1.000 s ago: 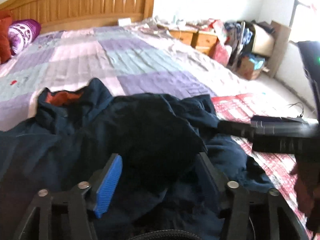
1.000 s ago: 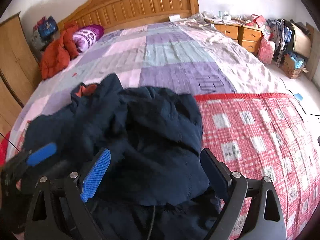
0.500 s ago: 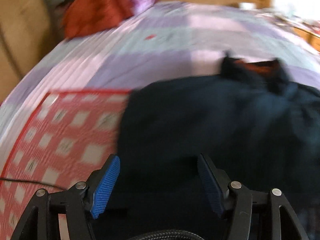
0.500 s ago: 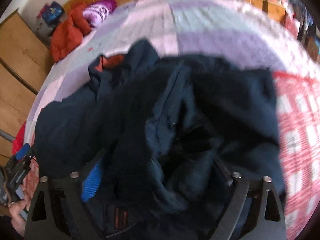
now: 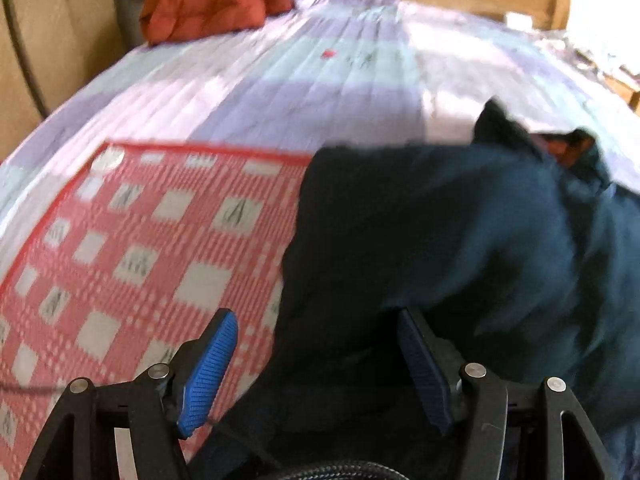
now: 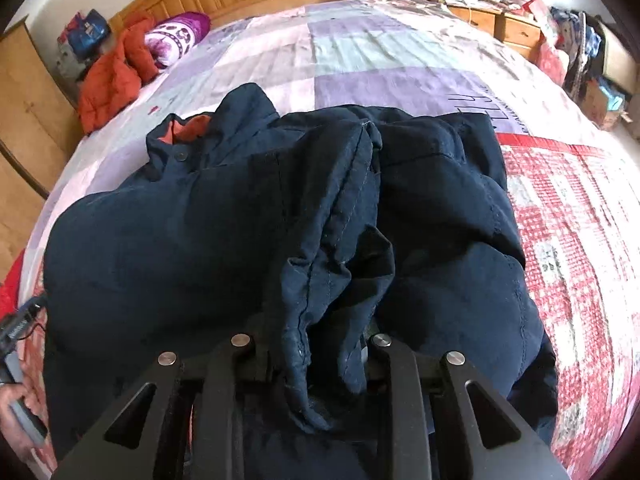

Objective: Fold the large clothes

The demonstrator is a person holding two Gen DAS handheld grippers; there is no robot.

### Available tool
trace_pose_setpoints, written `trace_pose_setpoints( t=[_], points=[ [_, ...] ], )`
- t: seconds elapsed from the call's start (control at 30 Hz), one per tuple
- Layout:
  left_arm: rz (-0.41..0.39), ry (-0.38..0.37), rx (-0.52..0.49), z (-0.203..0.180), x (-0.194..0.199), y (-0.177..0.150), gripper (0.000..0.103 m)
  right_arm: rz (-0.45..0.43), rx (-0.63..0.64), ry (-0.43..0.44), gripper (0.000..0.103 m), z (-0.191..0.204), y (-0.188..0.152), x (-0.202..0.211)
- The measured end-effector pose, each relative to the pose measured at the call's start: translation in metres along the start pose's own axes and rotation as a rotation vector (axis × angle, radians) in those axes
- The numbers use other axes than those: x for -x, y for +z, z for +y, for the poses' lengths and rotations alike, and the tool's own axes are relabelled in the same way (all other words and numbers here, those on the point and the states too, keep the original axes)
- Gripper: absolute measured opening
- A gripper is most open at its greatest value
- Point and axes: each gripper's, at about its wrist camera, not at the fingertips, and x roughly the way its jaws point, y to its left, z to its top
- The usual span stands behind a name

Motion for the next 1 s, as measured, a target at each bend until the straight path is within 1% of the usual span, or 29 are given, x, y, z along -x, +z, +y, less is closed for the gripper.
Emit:
trace_pose_setpoints(
  t=[0.07,0.13,0.17,0.23,0.27,0.3,0.33,0.37,0.47,0.53,0.57,0.6,0.63,0.67,0.7,0.73,0.77,0.8,0.83,0.87,0.9,0.93,0.97,1.0],
  points=[
    [-0.029,-0.017,-0.039,-0.01,0.003,0.016,0.07,-0.013,-0.004,-0.008,0.026,0.002,0.0,0.006],
    [-0.032,-0.002,-0.095,-0.022,-0.006,0.028,0.07,-0.033,0.027,-0.037,0.026,0.003,-0.003,0.015],
    [-0.007,0.025,-0.133,-0.03,-0.02,0.034,0.073,-0.027,0.061,-0.065,0.026,0.008,-0.004,0.015],
    [0.075,0.061,-0.174,-0.04,-0.051,0.039,0.083,-0.008,0.118,-0.108,0.026,0.012,-0.007,0.007],
    [0.126,0.077,-0.185,-0.043,-0.069,0.039,0.09,0.004,0.128,-0.12,0.027,0.014,-0.007,0.003],
    [0.166,0.074,-0.183,-0.043,-0.083,0.039,0.093,0.007,0.128,-0.123,0.027,0.012,-0.007,0.001],
    [0.184,0.07,-0.17,-0.042,-0.089,0.038,0.096,0.01,0.123,-0.123,0.027,0.012,-0.006,0.0],
    [0.202,0.073,-0.151,-0.039,-0.095,0.038,0.102,0.019,0.11,-0.124,0.027,0.011,-0.004,-0.003],
    [0.242,0.06,-0.138,-0.034,-0.105,0.037,0.103,0.032,0.123,-0.148,0.028,0.014,-0.004,-0.009],
    [0.241,0.074,-0.179,-0.038,-0.103,0.039,0.103,0.037,0.139,-0.158,0.028,0.015,-0.004,-0.009],
    [0.228,0.086,-0.205,-0.041,-0.098,0.042,0.102,0.041,0.143,-0.161,0.03,0.015,-0.003,-0.01],
    [0.206,0.095,-0.22,-0.042,-0.09,0.045,0.099,0.046,0.146,-0.166,0.03,0.016,-0.002,-0.009],
    [0.181,0.1,-0.224,-0.043,-0.08,0.047,0.098,0.047,0.149,-0.175,0.03,0.018,-0.001,-0.005],
    [0.137,0.086,-0.219,-0.043,-0.064,0.049,0.098,0.017,0.164,-0.209,0.031,0.024,0.001,0.005],
    [0.076,0.06,-0.207,-0.043,-0.044,0.051,0.098,-0.014,0.183,-0.227,0.032,0.031,0.002,0.013],
    [0.037,0.042,-0.202,-0.045,-0.031,0.052,0.098,-0.065,0.211,-0.242,0.035,0.042,0.001,0.025],
    [-0.007,0.018,-0.2,-0.05,-0.016,0.052,0.098,-0.126,0.239,-0.246,0.04,0.056,0.0,0.038],
    [-0.029,-0.01,-0.198,-0.056,-0.007,0.051,0.098,-0.167,0.259,-0.233,0.053,0.069,0.001,0.047],
    [-0.038,-0.045,-0.196,-0.064,-0.001,0.051,0.098,-0.205,0.292,-0.222,0.06,0.086,0.003,0.053],
    [-0.031,-0.079,-0.201,-0.072,-0.002,0.049,0.098,-0.225,0.314,-0.226,0.074,0.101,0.006,0.055],
    [-0.009,-0.09,-0.218,-0.083,-0.008,0.046,0.098,-0.24,0.326,-0.229,0.085,0.111,0.01,0.056],
    [0.014,-0.078,-0.237,-0.091,-0.017,0.044,0.098,-0.268,0.331,-0.251,0.087,0.121,0.016,0.057],
    [0.076,-0.052,-0.273,-0.101,-0.036,0.036,0.098,-0.292,0.334,-0.313,0.089,0.126,0.019,0.056],
    [0.139,-0.042,-0.292,-0.104,-0.053,0.029,0.099,-0.3,0.318,-0.411,0.091,0.126,0.025,0.055]
  ],
)
